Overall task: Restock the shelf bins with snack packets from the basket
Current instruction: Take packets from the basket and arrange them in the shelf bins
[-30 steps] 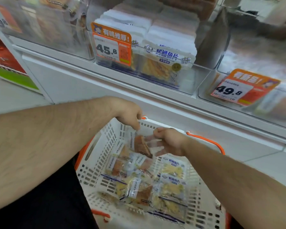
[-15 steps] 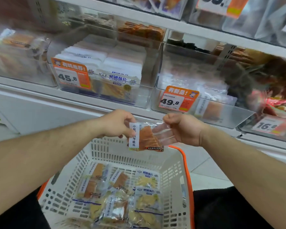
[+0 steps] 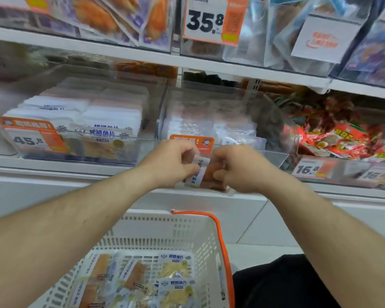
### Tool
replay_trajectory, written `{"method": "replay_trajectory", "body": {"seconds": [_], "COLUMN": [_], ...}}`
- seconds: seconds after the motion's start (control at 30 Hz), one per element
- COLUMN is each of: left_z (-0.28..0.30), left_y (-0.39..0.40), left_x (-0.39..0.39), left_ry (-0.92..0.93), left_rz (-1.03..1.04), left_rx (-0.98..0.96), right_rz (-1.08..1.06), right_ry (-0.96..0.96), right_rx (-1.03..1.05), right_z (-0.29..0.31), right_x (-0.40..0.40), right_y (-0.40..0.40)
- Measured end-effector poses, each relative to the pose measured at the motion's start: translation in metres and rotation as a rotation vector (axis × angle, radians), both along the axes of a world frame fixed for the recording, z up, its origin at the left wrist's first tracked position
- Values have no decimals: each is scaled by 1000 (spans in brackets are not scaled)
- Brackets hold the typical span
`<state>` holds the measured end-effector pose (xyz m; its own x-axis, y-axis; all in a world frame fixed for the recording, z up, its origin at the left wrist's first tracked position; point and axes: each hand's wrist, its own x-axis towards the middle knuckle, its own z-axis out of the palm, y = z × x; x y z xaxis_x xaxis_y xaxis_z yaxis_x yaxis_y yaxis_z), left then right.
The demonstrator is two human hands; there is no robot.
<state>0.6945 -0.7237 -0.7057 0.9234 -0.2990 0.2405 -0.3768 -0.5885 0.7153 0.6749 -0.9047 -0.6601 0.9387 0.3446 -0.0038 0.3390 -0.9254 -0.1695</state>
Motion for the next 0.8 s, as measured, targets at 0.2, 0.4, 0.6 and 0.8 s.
{"method": "replay_trajectory", "body": {"seconds": [0.2, 0.4, 0.6, 0.8], "left_z": [16, 15, 9, 17], "left_y": [-22, -32, -32, -39], "left_x": [25, 37, 40, 43], "left_ry": [-101, -205, -259, -265], "left_rz": [115, 165, 171, 155], "left_rx": [-263, -125, -41, -21], "right_rz": [-111, -182, -121, -118], "right_ry": [-241, -254, -171, 125], "right_rx": [-8, -104, -198, -168], "right_z": [57, 65, 51, 26], "right_x": [18, 54, 78, 88], "right_y": [-48, -71, -73, -65]}}
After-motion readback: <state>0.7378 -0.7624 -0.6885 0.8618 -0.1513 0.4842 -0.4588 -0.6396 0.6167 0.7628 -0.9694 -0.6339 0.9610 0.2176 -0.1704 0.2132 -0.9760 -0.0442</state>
